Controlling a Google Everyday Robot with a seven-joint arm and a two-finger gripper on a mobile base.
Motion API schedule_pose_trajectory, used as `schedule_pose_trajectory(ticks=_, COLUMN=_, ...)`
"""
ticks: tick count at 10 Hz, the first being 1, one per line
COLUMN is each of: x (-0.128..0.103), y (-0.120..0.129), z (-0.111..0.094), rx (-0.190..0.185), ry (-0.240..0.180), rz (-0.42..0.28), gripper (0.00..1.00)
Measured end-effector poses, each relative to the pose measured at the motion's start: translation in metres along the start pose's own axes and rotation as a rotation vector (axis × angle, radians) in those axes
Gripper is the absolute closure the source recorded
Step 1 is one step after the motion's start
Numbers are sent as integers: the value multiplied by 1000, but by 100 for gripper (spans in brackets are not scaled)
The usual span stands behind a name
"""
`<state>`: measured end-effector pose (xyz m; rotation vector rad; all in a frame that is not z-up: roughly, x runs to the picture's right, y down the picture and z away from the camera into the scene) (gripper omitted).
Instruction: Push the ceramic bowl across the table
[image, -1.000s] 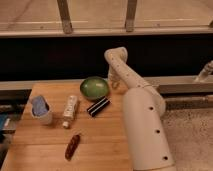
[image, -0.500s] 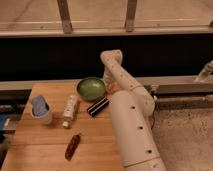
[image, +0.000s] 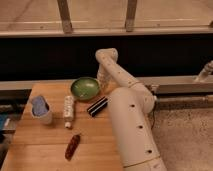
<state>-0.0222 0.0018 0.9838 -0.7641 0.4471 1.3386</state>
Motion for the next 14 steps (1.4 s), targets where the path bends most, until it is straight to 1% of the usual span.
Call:
schedule_pose_trajectory(ticks=1, x=-1, y=8, z=0, rx=-10, ry=-1, rz=-18, gripper=100)
schedule_pose_trajectory(ticks=4, x=-6, y=49, z=6, rx=-49, ry=7, rz=-107, gripper=100)
schedule_pose_trajectory(ticks=7, x=-1, y=81, z=5, rx=-89, ry=7, rz=-189, gripper=100)
schedule_pose_trajectory(ticks=8, x=1, y=89, z=1, rx=-97, ry=-4, rz=-206, gripper=100)
schedule_pose_trajectory(ticks=9, x=7, y=96, z=-8, rx=-100, ry=-23, rz=-212, gripper=100)
schedule_pose_trajectory(ticks=10, x=11, y=92, z=-16, rx=-87, ry=-40, rz=-200, gripper=100)
schedule_pose_trajectory(ticks=11, x=14, y=82, z=-26, rx=-49, ry=-63, rz=-173, gripper=97)
schedule_pose_trajectory(ticks=12, x=16, y=71, z=-32, rx=-10, ry=-77, rz=-143, gripper=89)
schedule_pose_trajectory(ticks=13, x=16, y=46, z=-40, rx=37, ry=-93, rz=-91, gripper=78)
schedule_pose_trajectory(ticks=14, x=17, y=18, z=-47, rx=65, ry=-103, rz=-31, gripper=69)
